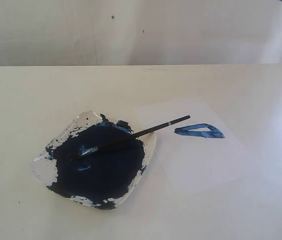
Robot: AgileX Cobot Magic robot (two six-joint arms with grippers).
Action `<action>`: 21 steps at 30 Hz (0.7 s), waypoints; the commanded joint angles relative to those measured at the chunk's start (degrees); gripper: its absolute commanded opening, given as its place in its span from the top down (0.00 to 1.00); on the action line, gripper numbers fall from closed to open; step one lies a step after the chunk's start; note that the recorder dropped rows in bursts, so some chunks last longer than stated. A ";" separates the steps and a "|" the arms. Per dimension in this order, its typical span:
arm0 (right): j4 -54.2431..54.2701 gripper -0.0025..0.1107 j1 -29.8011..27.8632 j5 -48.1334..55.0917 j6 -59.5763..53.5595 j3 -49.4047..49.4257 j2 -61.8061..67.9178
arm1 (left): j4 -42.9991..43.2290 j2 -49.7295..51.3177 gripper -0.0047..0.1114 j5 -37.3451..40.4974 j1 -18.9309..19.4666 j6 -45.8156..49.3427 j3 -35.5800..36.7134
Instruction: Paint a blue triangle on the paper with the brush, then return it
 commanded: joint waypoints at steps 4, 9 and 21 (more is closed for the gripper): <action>-0.59 0.98 -0.26 0.02 -0.67 0.19 -4.50 | -0.73 -0.44 0.96 0.12 0.18 -0.56 0.41; -0.59 0.98 -0.26 -0.09 -0.67 0.19 -4.92 | -0.73 -0.44 0.96 0.12 0.18 -0.56 0.41; -0.59 0.98 -1.10 -0.52 -0.67 0.19 -14.19 | -0.73 -0.44 0.96 0.12 0.18 -0.56 0.41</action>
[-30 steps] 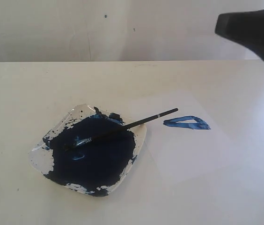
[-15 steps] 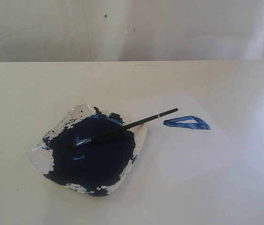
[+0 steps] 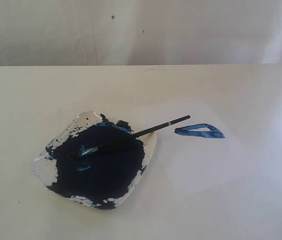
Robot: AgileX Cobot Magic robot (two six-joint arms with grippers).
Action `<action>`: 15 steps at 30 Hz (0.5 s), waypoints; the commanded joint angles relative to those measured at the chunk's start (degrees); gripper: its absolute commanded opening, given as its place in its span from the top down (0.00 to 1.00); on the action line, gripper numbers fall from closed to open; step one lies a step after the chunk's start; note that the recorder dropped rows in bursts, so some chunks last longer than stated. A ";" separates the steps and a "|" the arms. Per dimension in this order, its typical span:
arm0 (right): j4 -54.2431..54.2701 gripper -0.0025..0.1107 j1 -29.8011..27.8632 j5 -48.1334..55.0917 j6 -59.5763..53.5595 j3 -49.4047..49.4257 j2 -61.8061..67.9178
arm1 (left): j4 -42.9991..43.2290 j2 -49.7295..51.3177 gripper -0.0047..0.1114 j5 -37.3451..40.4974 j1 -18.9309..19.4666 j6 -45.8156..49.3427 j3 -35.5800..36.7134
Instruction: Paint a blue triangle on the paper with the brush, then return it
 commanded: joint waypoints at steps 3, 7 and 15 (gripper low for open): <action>-0.49 0.98 -4.17 -0.41 -0.67 0.19 -10.32 | -0.73 -0.44 0.96 0.12 0.18 -0.56 0.41; -0.49 0.98 -9.21 -0.25 -0.43 0.19 -19.21 | -0.73 -0.44 0.96 0.12 0.18 -0.56 0.41; -0.49 0.98 -10.07 9.09 -0.75 0.19 -23.44 | -0.73 -0.44 0.96 0.12 0.18 -0.56 0.41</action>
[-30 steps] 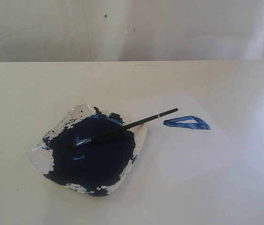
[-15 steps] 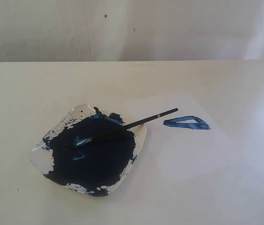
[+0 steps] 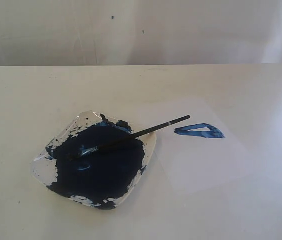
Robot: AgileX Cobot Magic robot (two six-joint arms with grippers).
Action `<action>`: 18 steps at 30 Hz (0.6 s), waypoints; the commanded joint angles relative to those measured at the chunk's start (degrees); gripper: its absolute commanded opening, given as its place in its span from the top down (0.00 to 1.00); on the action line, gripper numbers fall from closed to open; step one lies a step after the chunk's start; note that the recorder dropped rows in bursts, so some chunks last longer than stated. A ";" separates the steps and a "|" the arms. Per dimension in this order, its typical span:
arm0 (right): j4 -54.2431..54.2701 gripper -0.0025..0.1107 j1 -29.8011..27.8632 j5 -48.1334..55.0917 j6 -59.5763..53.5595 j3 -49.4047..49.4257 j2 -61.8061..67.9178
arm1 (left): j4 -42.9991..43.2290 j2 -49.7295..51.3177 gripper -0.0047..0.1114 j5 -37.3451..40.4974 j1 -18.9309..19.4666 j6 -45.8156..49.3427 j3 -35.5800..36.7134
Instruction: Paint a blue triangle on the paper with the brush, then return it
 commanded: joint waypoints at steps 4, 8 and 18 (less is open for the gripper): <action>-0.59 0.98 -0.38 10.83 -0.65 0.19 -0.21 | -0.73 -0.44 0.96 0.12 0.18 -0.56 0.41; -0.59 0.98 -0.38 11.70 -0.65 0.19 -0.21 | -0.73 -0.44 0.96 0.12 0.18 -0.56 0.41; -0.59 0.98 -7.84 12.36 -0.27 10.01 -1.03 | -0.73 -0.44 0.96 0.12 0.18 -0.56 0.41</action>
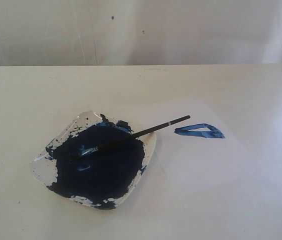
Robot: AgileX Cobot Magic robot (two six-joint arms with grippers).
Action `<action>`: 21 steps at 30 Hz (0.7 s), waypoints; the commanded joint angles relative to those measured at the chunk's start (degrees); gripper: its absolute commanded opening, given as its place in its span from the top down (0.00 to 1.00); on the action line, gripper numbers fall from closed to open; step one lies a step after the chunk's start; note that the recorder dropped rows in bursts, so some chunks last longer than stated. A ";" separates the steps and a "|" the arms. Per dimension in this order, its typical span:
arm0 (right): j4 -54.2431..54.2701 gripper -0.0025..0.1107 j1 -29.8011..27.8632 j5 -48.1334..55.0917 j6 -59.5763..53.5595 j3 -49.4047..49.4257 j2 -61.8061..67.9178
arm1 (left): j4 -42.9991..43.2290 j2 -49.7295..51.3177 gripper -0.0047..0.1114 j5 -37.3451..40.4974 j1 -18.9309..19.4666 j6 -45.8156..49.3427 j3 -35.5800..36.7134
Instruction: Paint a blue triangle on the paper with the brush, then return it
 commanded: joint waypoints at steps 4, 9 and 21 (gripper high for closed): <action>-0.34 0.98 -6.05 1.20 4.10 9.48 -1.68 | -0.73 -0.44 0.96 0.12 0.18 -0.56 0.41; 9.17 0.98 -5.95 -1.80 4.27 10.25 -1.68 | -0.73 -0.44 0.96 0.12 0.18 -0.56 0.41; 88.52 0.98 -5.95 1.25 -37.12 15.62 -1.68 | -0.73 -0.44 0.96 0.12 0.18 -0.56 0.41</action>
